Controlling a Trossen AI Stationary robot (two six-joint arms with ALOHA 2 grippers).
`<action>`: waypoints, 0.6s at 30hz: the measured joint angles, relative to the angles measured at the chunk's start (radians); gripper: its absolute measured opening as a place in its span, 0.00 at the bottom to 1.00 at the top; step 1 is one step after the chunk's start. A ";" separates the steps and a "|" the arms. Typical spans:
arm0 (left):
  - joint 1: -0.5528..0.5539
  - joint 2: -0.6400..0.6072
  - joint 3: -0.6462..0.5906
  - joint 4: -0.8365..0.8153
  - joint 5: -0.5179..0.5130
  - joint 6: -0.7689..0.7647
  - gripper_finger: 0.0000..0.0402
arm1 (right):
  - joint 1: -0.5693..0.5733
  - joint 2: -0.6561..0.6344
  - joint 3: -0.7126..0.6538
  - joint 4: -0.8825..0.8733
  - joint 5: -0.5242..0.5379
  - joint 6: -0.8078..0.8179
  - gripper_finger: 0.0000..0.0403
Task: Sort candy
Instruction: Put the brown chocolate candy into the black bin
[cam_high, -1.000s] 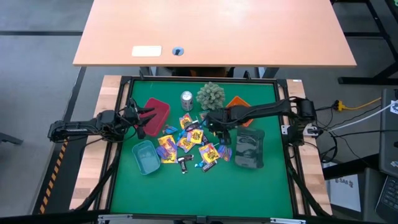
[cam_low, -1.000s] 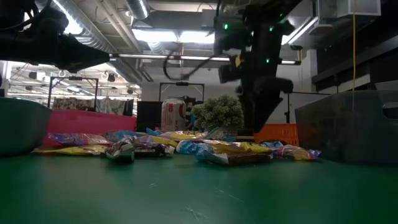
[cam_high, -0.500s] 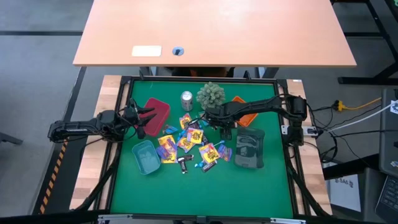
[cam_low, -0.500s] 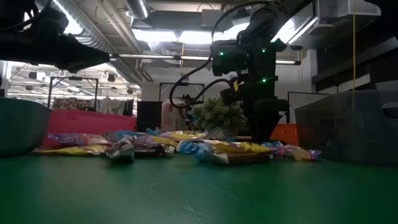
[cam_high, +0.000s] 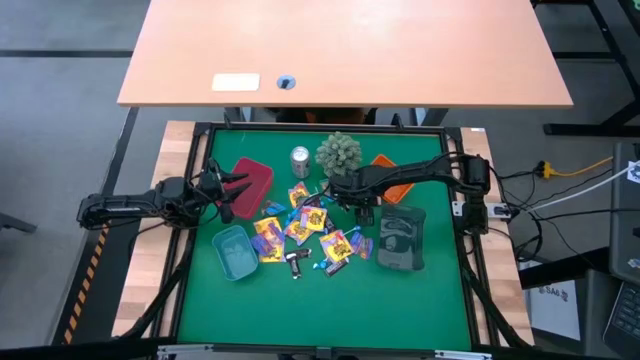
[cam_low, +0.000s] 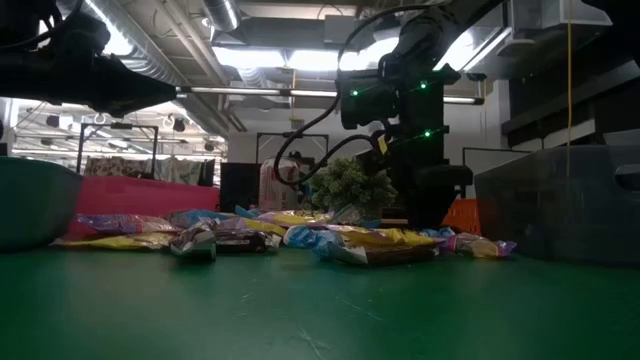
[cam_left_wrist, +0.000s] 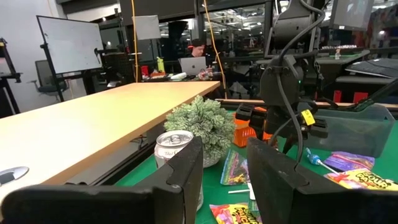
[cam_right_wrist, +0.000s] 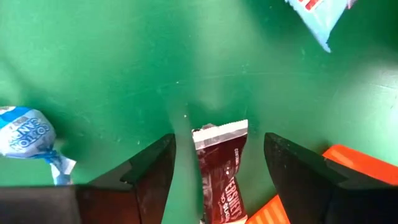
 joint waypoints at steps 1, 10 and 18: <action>0.000 0.000 0.000 0.000 0.000 0.000 0.29 | 0.000 0.000 0.000 0.000 0.000 0.000 0.61; 0.000 0.000 0.000 0.000 0.000 0.000 0.29 | 0.001 0.002 -0.003 -0.003 -0.030 0.000 0.41; 0.000 0.000 0.000 0.000 0.000 0.000 0.29 | 0.000 0.003 -0.003 -0.004 -0.066 -0.001 0.24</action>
